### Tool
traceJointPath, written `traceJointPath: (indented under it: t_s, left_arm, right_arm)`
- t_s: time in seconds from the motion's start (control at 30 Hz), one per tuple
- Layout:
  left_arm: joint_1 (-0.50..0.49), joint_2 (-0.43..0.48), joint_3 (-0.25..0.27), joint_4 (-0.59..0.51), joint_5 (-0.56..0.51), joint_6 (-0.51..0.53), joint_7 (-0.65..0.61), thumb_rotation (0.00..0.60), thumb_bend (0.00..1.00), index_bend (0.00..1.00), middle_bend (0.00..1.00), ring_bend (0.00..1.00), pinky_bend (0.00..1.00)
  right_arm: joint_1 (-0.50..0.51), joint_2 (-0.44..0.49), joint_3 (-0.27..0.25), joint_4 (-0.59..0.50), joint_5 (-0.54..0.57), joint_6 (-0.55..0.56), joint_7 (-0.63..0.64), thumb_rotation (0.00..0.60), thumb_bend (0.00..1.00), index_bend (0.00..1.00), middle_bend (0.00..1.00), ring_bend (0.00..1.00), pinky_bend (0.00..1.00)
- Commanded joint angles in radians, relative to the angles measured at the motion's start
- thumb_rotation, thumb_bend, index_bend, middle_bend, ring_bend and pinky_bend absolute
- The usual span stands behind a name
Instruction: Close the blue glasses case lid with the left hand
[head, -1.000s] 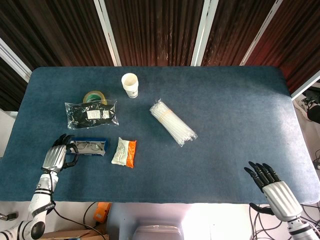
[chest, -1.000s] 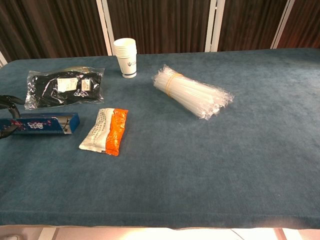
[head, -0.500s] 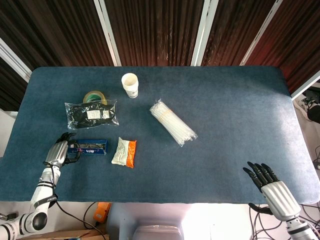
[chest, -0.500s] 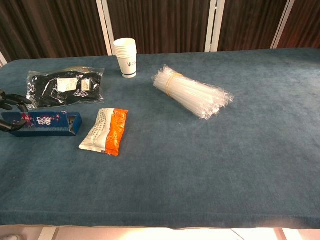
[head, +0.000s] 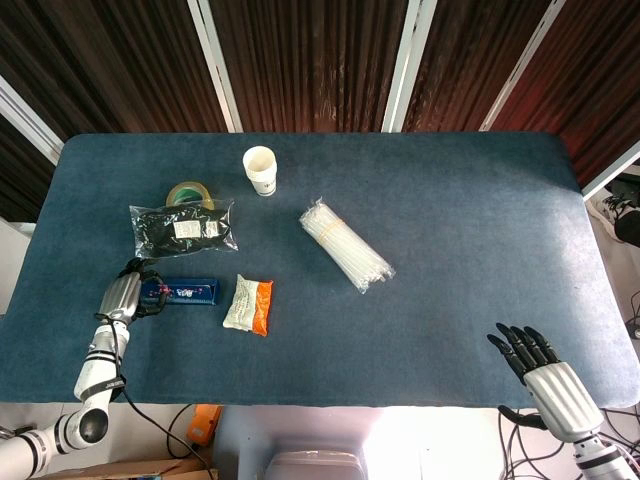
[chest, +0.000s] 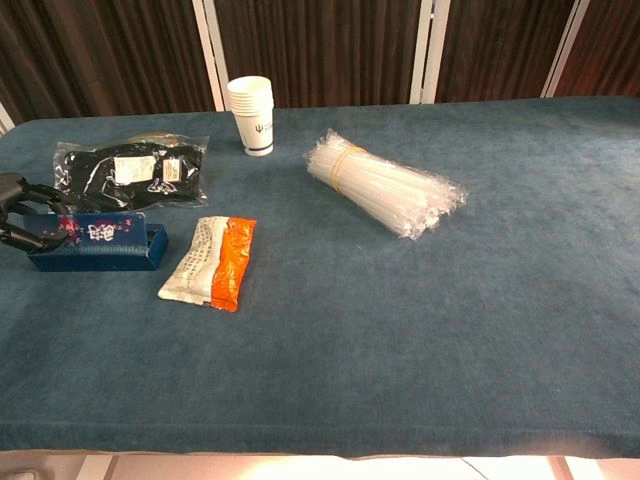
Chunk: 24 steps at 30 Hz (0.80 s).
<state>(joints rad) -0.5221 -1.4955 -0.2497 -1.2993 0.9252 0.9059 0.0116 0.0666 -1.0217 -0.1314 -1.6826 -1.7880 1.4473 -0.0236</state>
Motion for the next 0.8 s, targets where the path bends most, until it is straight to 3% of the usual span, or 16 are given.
traceJointPath:
  t_s: [0.03, 0.57, 0.63, 0.8]
  left_arm:
    - [-0.014, -0.014, -0.011, 0.016, -0.023, -0.009, 0.013, 0.600, 0.45, 0.68, 0.15, 0.03, 0.14]
    - [-0.049, -0.068, -0.025, 0.092, -0.068, -0.009, 0.057, 0.600, 0.44, 0.66, 0.16, 0.05, 0.14]
    - [-0.050, -0.072, -0.022, 0.101, -0.066, -0.010, 0.059, 0.600, 0.43, 0.61, 0.16, 0.05, 0.14]
    - [-0.046, -0.077, -0.017, 0.121, -0.041, -0.010, 0.038, 0.600, 0.42, 0.36, 0.13, 0.04, 0.14]
  right_arm:
    - [-0.001, 0.000, 0.000, 0.000, 0.001, 0.001, 0.001, 0.600, 0.27, 0.00, 0.00, 0.00, 0.00]
    - [0.000, 0.005, 0.002, 0.000, 0.005, 0.004, 0.012, 0.600, 0.27, 0.00, 0.00, 0.00, 0.00]
    - [0.000, 0.006, 0.002, 0.000, 0.005, 0.004, 0.012, 0.600, 0.27, 0.00, 0.00, 0.00, 0.00]
    - [0.000, 0.006, 0.002, 0.000, 0.005, 0.004, 0.012, 0.600, 0.27, 0.00, 0.00, 0.00, 0.00]
